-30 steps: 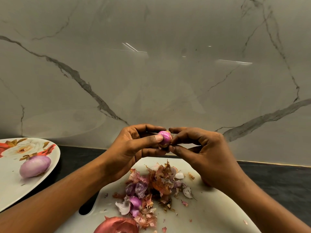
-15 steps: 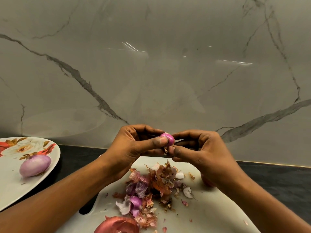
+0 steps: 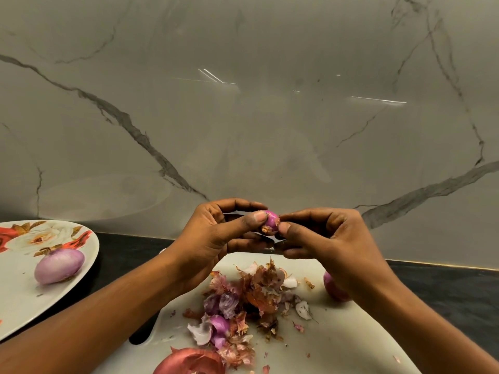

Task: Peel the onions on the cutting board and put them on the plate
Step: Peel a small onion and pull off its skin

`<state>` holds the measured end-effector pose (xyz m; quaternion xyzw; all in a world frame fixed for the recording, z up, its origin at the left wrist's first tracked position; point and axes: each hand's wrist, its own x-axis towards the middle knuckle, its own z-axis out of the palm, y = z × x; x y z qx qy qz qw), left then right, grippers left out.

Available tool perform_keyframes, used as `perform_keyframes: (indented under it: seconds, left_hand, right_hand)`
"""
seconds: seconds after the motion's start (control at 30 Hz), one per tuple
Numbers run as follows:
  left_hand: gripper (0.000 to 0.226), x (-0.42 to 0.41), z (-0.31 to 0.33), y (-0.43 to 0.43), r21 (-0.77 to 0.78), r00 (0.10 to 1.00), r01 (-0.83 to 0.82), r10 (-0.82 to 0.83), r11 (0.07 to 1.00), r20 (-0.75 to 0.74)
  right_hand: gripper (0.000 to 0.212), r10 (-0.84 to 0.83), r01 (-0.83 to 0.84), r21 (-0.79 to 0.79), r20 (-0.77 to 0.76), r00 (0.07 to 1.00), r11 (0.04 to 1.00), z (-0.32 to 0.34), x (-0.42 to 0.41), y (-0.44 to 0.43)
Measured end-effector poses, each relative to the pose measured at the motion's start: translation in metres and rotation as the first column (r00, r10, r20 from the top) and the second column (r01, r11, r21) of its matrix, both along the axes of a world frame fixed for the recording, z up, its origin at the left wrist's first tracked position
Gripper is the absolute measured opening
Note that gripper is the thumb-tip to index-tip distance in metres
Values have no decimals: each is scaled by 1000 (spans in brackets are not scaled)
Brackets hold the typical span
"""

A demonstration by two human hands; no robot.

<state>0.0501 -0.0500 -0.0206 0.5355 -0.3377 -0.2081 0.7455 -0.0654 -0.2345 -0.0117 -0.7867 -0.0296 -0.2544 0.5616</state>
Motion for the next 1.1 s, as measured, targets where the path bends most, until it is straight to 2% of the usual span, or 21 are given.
perform_keyframes:
  seconds: [0.07,0.13,0.4,0.53,0.83,1.1]
  left_hand:
    - [37,0,0,0,2,1000,-11,11,1000,-8]
    - [35,0,0,0,9,1000,-15,15,1000,-3]
    - [34,-1,0,0,26,1000,-12,12,1000,-2]
    - [32,-2,-1,-1,24,1000,-12,12,1000,-6]
    - [39,-4,1,-1,24,999,-39,39,999,10]
    - [38,-6,1,-1,9,999,-33,33,999,9]
  right_hand:
    - [35,-22,25,-131,29,999,991,-3,-1,0]
    - [38,-38,49,-206,56,998,977,-5,-1,1]
    - [21,-58,83,-164,152,987,983,-8,2,-3]
    - [16,-96,140,-254,177,979,957,-8,1,-2]
    - [18,-109,182,-346,220,969,920,-7,-2,0]
    - [11,-150,236,-390,238,960,890,-7,-2,-2]
